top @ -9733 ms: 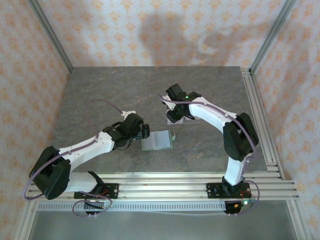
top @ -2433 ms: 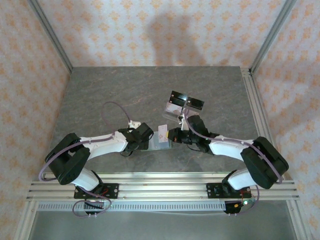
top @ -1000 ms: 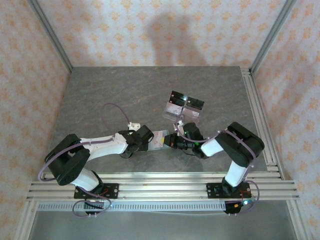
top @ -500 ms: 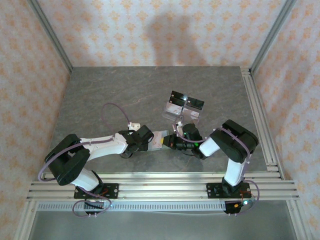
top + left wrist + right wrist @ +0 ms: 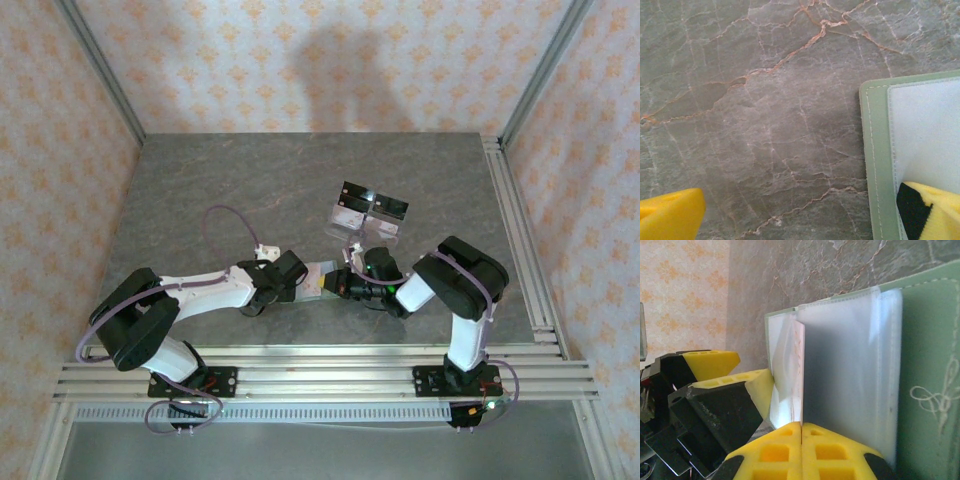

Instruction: Put the credit cards into the card holder

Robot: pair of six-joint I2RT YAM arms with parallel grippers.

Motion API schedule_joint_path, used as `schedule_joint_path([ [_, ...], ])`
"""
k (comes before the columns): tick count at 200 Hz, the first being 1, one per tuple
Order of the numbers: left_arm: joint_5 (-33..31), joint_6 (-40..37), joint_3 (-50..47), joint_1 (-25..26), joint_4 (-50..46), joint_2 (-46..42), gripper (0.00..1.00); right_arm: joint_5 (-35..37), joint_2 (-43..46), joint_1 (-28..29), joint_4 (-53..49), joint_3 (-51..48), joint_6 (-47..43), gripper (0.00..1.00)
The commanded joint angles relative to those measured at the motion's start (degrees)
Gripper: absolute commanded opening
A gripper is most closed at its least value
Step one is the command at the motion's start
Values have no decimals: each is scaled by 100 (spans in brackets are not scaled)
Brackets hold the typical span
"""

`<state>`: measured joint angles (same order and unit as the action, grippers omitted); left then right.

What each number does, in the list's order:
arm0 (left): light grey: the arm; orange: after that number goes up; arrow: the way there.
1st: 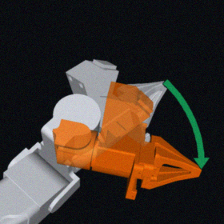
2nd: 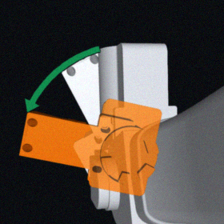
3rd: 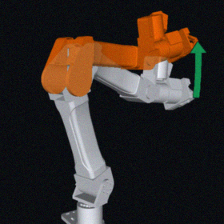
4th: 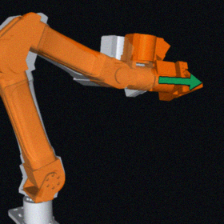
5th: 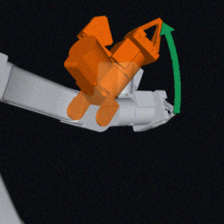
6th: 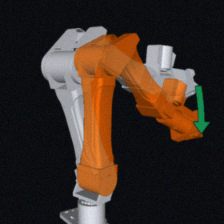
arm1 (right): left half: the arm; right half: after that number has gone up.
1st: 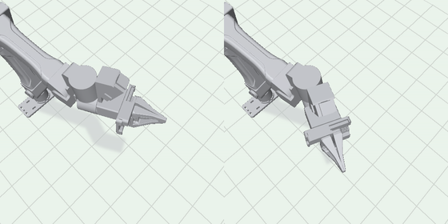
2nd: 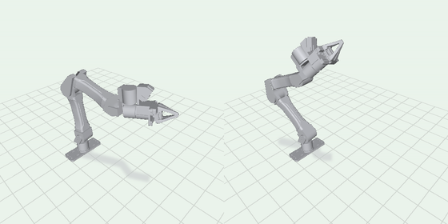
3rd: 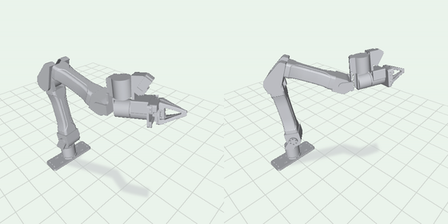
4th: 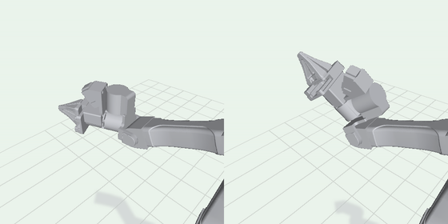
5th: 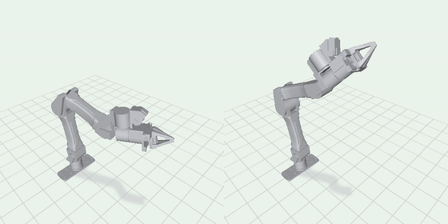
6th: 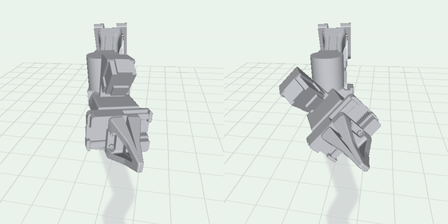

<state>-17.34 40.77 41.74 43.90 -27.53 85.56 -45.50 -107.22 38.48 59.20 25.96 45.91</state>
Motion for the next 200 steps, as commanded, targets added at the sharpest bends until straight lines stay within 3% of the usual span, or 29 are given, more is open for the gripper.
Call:
schedule_joint_path([
  [1,-527,201,190,10,-537,-271,100,-80,-190,31,13,50,-47,0],
  [75,-551,420,295,-220,-900,95,100,-130,-213,32,-161,109,-44,0],
  [156,-425,352,266,-220,-665,344,100,-52,457,29,-2140,399,-747,0],
  [200,-392,309,274,-216,-598,399,100,1,588,28,-2466,419,-798,0],
])
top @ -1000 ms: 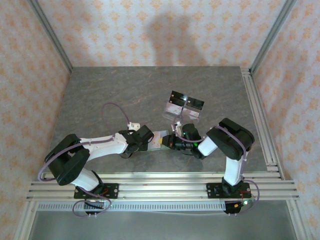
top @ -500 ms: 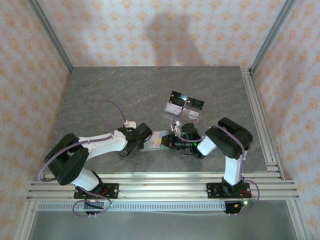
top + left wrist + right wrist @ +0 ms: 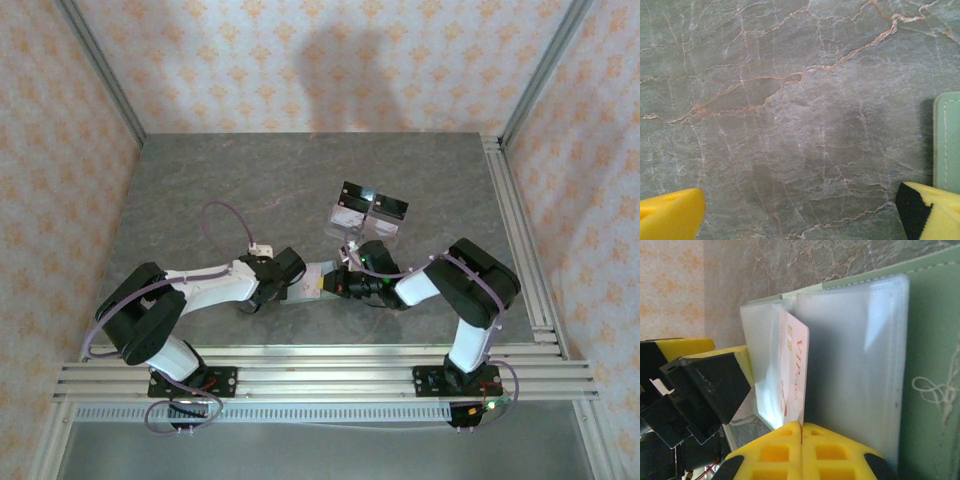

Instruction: Put the credit cards into the card holder

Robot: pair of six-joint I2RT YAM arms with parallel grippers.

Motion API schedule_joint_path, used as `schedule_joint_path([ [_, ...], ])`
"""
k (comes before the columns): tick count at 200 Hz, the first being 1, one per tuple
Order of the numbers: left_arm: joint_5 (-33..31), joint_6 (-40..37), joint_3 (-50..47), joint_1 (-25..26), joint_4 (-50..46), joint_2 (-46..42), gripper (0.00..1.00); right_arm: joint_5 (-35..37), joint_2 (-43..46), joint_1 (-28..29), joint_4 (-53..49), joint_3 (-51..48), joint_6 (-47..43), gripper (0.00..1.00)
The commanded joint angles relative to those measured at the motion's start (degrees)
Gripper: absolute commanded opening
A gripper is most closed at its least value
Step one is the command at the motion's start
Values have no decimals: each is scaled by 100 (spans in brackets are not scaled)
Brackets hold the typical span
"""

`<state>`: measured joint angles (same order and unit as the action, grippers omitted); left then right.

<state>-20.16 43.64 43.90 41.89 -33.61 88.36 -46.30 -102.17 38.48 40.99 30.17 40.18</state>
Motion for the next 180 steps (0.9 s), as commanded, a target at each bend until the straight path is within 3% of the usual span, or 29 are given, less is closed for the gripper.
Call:
schedule_joint_path([
  [1,-106,22,57,-19,11,120,100,84,87,28,-645,-3,-224,0],
  [159,-24,-63,94,-14,112,195,100,-107,-326,29,-2025,945,-983,0],
  [180,-7,-59,83,-18,134,193,100,-99,-320,28,-2111,1054,-985,4],
])
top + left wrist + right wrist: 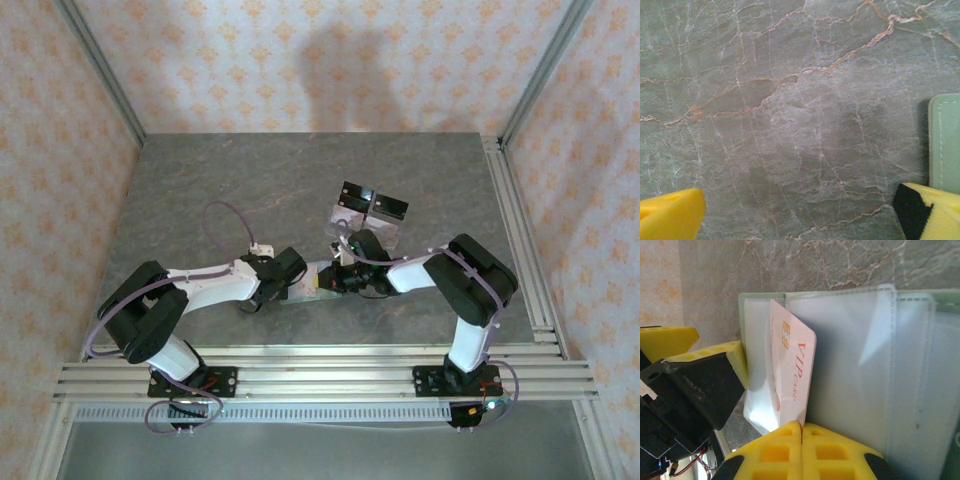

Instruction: Put the credit cards into the card holder

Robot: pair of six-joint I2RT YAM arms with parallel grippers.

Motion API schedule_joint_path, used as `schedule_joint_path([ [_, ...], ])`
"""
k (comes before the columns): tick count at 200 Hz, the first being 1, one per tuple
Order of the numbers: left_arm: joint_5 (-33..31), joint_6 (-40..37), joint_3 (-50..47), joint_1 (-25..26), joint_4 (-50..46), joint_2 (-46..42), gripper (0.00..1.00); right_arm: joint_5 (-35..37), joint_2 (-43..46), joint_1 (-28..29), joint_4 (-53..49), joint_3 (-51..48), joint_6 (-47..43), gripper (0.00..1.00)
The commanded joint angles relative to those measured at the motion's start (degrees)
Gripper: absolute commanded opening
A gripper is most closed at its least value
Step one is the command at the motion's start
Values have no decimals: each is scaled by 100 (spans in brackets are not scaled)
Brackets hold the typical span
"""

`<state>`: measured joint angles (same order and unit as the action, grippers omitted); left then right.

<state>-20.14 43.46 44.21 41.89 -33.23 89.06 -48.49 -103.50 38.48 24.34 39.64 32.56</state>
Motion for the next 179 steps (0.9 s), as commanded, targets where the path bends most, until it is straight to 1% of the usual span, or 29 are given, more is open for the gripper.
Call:
schedule_joint_path([
  [1,-8,-45,53,-16,97,127,100,120,-187,28,-451,111,-223,5],
  [13,-5,-40,53,-15,98,128,100,125,-147,28,-527,165,-249,10],
  [17,1,-40,49,-14,99,123,100,132,-139,29,-552,174,-262,10],
  [25,1,-40,44,-6,106,121,100,166,-95,28,-619,193,-291,9],
  [48,10,-40,52,-14,110,121,100,186,40,29,-815,224,-379,0],
  [108,9,-109,55,-10,132,137,100,152,268,-14,-1598,347,-824,0],
  [179,12,-167,82,-14,146,178,100,-216,162,-345,-2674,808,-1438,0],
])
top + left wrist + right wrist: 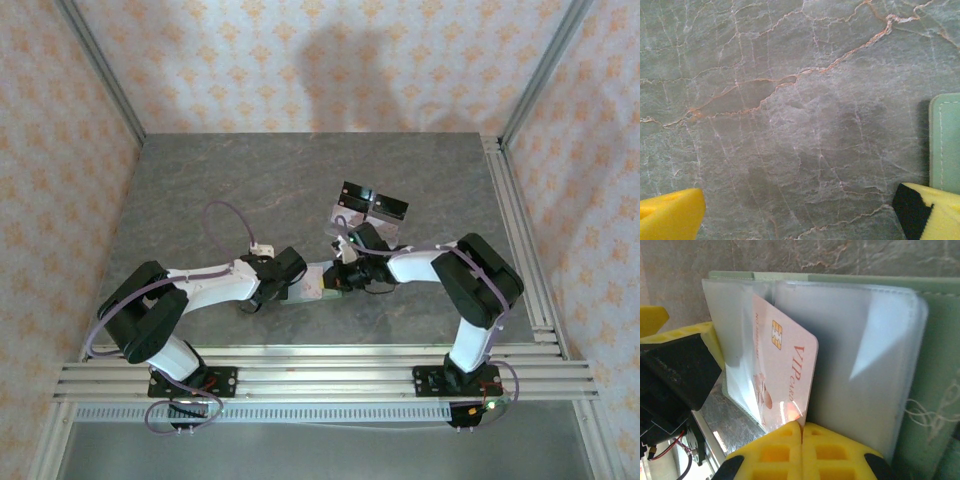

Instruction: Put the credit cards into the card holder

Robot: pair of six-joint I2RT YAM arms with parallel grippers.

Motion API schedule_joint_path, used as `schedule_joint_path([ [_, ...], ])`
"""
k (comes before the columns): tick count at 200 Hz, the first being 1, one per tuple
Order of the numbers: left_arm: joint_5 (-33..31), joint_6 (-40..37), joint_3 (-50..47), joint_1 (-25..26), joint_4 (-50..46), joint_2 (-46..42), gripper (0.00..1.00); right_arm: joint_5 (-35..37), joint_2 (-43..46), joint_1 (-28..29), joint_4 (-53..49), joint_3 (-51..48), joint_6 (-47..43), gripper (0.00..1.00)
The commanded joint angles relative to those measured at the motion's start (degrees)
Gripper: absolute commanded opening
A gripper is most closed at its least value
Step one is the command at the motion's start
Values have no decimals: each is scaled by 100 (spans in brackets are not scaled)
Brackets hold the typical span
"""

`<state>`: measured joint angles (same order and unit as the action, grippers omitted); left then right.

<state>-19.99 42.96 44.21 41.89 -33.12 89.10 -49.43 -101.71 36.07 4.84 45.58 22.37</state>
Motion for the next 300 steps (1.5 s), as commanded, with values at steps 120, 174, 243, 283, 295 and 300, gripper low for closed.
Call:
schedule_joint_path([
  [120,37,-151,163,-6,188,336,100,-379,-512,-101,-1493,916,-971,0],
  [174,52,-156,177,-4,201,378,100,-408,-652,-79,-1565,1106,-993,0],
  [243,56,-156,175,-2,197,376,100,-388,-798,22,-1805,1361,-1135,0],
  [283,48,-156,169,-5,192,361,100,-337,-704,-2,-2045,1307,-1288,0],
  [295,41,-156,170,-4,186,358,100,-339,-664,-41,-2057,1254,-1270,0],
  [300,47,-157,172,-5,192,362,100,-338,-643,-63,-2074,1231,-1262,0],
])
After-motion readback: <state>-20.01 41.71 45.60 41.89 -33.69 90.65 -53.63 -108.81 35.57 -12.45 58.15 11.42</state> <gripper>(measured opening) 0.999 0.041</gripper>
